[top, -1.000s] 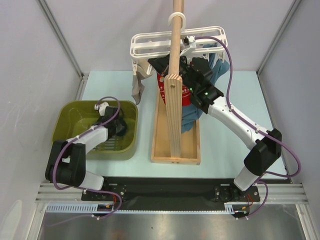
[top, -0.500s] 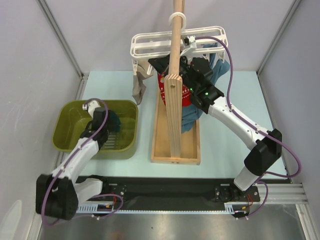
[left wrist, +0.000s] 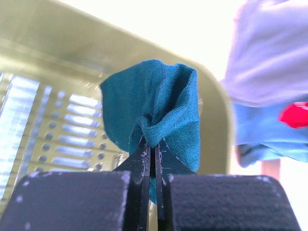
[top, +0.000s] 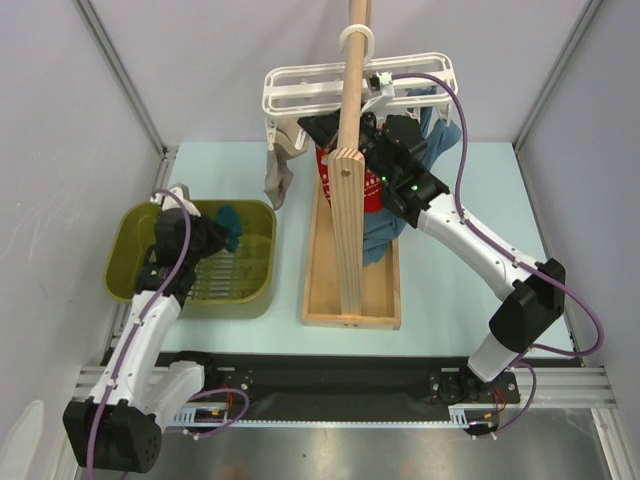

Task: Clip the socks to the hanger
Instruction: Pick up the sock from the bin.

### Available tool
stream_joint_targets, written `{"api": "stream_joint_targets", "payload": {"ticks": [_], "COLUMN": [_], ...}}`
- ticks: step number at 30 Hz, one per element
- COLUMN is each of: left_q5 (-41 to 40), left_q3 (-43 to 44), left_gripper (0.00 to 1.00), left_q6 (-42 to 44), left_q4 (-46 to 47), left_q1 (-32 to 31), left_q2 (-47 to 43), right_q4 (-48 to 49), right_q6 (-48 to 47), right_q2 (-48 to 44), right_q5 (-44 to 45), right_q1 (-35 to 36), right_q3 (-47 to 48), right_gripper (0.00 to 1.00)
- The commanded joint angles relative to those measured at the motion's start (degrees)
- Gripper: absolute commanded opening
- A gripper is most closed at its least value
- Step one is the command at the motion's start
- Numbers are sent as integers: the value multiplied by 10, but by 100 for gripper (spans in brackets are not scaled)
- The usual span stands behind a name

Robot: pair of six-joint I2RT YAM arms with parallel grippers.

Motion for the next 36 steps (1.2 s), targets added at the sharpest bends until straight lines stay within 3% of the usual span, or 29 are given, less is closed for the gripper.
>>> {"api": "stream_joint_targets", "payload": {"ticks": [1,8,22,25,32,34,36], "left_q5": [113,131,302,276,29,25,36], "left_q3": [52,62,14,29,42,30,24], "left_gripper": [0,0,0,0,1,10,11], "left_q6": [53,62,75,81,61,55,53], "left_q4": [5,9,107,74,-45,-40,-35], "left_q1": [18,20,39,39,40,39,40], "left_q2": [-26,-30,-41,-36,-24,-16,-3], "right_q4": [-22,-22,-29,-29,-23,-22,-22], "right_q6": [-10,-6,-8,-8,-5,-3,-4], "right_q2": [-18,-16,-21,-21,-18,-17,-15], "right_q5": [-8,-8,-9,-10,-12,-13,-14], "right_q1": [-1,-1,-1,-1,-1,-1,-1], "right_q3": [1,0,1,1,1,1,1], "right_gripper": [0,0,0,0,0,0,0]}}
